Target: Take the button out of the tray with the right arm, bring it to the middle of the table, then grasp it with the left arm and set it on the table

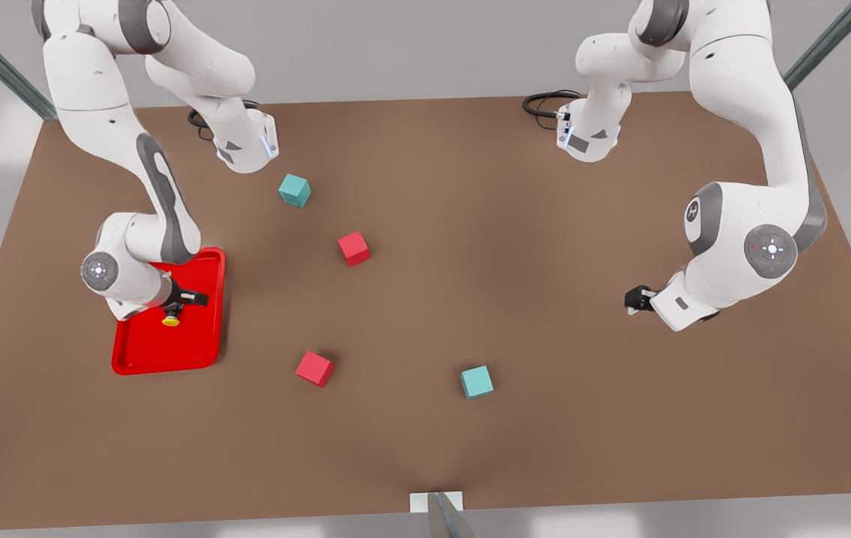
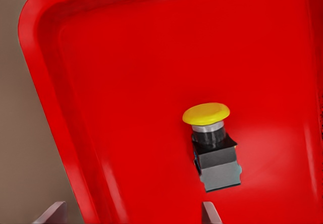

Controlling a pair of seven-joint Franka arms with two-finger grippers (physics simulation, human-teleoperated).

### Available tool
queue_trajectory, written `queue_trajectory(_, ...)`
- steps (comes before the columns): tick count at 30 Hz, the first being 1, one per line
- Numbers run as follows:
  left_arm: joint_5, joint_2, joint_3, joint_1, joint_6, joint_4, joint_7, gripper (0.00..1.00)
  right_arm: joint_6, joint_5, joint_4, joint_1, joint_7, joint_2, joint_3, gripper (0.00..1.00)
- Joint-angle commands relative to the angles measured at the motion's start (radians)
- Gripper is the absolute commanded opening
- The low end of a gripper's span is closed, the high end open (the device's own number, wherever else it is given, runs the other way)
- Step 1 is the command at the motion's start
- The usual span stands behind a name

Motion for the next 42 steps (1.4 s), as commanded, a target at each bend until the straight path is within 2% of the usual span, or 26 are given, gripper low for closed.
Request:
queue_trajectory(1,0.001,-0.001,0.0,0.001,0.006,-0.001,0.004,1.0,0.184,0.001,0.014,-0.025,-0.207,0.041,0.0,1.0)
queue_trajectory(3,0.001,0.001,0.001,0.0,0.006,-0.001,0.004,1.0,0.195,0.001,0.039,-0.022,-0.207,0.079,0.001,1.0)
queue_trajectory(9,0.001,0.008,0.001,0.0,0.008,-0.001,0.004,1.0,0.155,-0.005,-0.023,-0.03,-0.243,0.026,-0.002,1.0)
queue_trajectory(11,-0.002,0.008,0.001,0.0,0.008,0.0,0.004,1.0,0.146,-0.065,-0.024,-0.033,-0.247,0.03,-0.002,1.0)
queue_trajectory(18,-0.01,-0.044,-0.002,0.0,-0.034,0.0,-0.022,1.0,0.167,-0.065,-0.081,-0.057,-0.299,0.039,-0.016,1.0)
queue_trajectory(30,-0.034,-0.044,-0.008,0.0,-0.049,0.005,-0.094,1.0,0.17,-0.1,-0.113,-0.068,-0.302,0.079,-0.039,0.99)
queue_trajectory(31,-0.034,-0.044,-0.008,0.0,-0.049,0.005,-0.094,1.0,0.17,-0.1,-0.108,-0.068,-0.302,0.076,-0.039,0.92)
queue_trajectory(32,-0.034,-0.041,-0.008,0.0,-0.048,0.005,-0.091,1.0,0.172,-0.099,-0.102,-0.062,-0.297,0.075,-0.039,0.78)
queue_trajectory(34,-0.034,-0.042,-0.008,0.0,-0.046,0.005,-0.091,1.0,0.219,-0.1,-0.087,-0.054,-0.3,0.075,-0.037,0.76)
queue_trajectory(38,-0.034,-0.044,-0.008,0.0,-0.043,0.005,-0.089,1.0,0.221,-0.1,-0.088,-0.056,-0.302,0.078,-0.037,0.52)
queue_trajectory(40,-0.034,-0.041,-0.008,0.0,-0.035,0.005,-0.091,1.0,0.253,-0.1,-0.085,-0.056,-0.302,0.088,-0.037,0.52)
queue_trajectory(42,-0.034,-0.042,-0.006,0.0,-0.034,0.005,-0.091,1.0,0.242,-0.1,-0.062,-0.054,-0.314,0.062,-0.035,0.42)
